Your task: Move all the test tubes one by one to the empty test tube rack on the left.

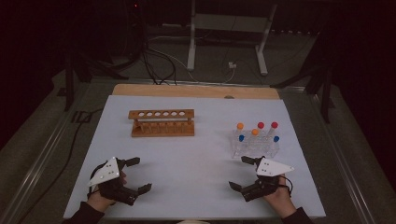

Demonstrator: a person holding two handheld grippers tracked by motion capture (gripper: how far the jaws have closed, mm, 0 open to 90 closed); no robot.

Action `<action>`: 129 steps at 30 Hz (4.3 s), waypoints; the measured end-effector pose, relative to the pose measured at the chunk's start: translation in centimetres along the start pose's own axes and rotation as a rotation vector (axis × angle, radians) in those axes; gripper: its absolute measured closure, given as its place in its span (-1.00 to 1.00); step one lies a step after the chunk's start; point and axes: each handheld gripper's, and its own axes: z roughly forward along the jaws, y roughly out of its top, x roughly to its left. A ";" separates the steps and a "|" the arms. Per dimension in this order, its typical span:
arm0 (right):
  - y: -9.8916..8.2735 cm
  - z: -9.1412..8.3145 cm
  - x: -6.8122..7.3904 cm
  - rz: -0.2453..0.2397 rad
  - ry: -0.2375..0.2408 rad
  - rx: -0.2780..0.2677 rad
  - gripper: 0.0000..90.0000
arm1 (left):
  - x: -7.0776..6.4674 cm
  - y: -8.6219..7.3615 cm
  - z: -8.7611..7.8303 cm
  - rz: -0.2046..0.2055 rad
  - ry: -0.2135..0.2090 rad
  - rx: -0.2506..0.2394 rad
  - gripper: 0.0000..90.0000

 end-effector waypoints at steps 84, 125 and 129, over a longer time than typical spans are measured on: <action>1.4 -5.2 -7.0 0.346 -0.669 0.108 -0.64 | -0.2 0.1 0.1 0.007 0.007 0.003 -0.99; 2.7 -6.0 -7.3 0.270 -0.700 0.137 0.72 | -0.3 0.1 0.2 0.009 0.004 0.010 -0.99; 3.4 -6.4 -6.6 0.240 -0.717 0.116 0.72 | -0.3 0.1 0.2 0.010 0.006 0.010 -0.99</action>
